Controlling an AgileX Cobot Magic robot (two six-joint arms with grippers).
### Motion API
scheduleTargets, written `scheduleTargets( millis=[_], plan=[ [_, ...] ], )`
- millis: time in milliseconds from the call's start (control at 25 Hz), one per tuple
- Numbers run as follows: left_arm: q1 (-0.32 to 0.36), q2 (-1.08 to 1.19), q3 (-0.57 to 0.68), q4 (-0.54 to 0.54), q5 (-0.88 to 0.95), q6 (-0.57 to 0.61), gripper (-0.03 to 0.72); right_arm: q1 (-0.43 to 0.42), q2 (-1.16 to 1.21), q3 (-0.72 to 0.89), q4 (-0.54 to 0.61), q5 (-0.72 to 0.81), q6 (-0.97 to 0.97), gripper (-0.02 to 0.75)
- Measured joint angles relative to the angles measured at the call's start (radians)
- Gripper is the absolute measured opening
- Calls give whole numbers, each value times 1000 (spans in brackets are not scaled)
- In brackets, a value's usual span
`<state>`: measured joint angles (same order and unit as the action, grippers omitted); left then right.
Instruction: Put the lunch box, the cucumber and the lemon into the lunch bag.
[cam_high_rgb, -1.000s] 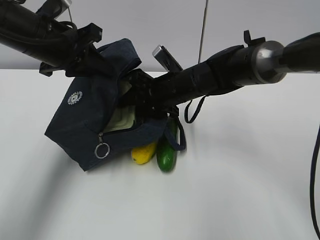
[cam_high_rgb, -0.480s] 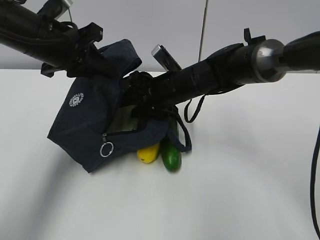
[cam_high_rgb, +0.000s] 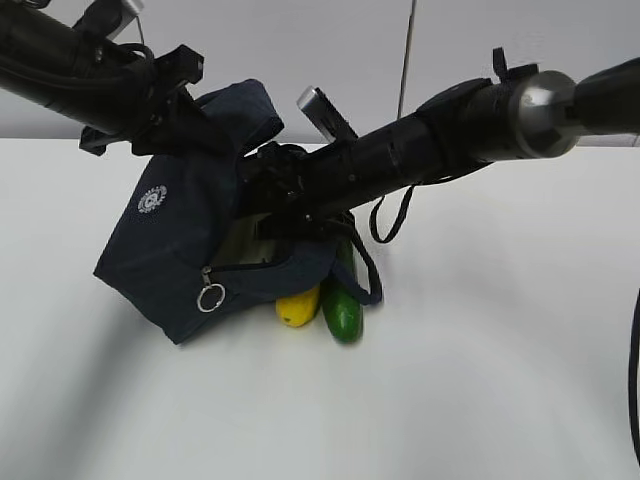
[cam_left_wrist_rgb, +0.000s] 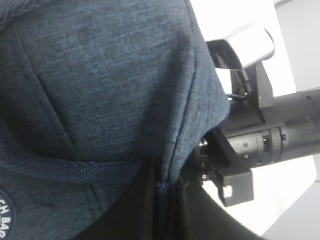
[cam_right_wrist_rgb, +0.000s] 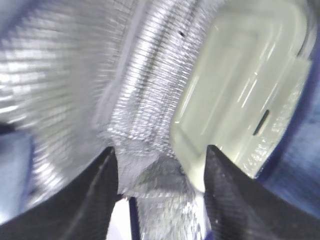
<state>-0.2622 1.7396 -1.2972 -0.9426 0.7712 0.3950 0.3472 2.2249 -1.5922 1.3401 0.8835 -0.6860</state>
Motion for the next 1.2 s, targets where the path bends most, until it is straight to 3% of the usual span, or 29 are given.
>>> scheduleTargets(
  millis=[560,1200],
  plan=[
    [75,0,0,-4,85,2,18,-69,-107,-2,-87,144,-65,414],
    [100,0,-2,170,153,-107,19,-71,-240,-2,-546,236,164,414]
  ],
)
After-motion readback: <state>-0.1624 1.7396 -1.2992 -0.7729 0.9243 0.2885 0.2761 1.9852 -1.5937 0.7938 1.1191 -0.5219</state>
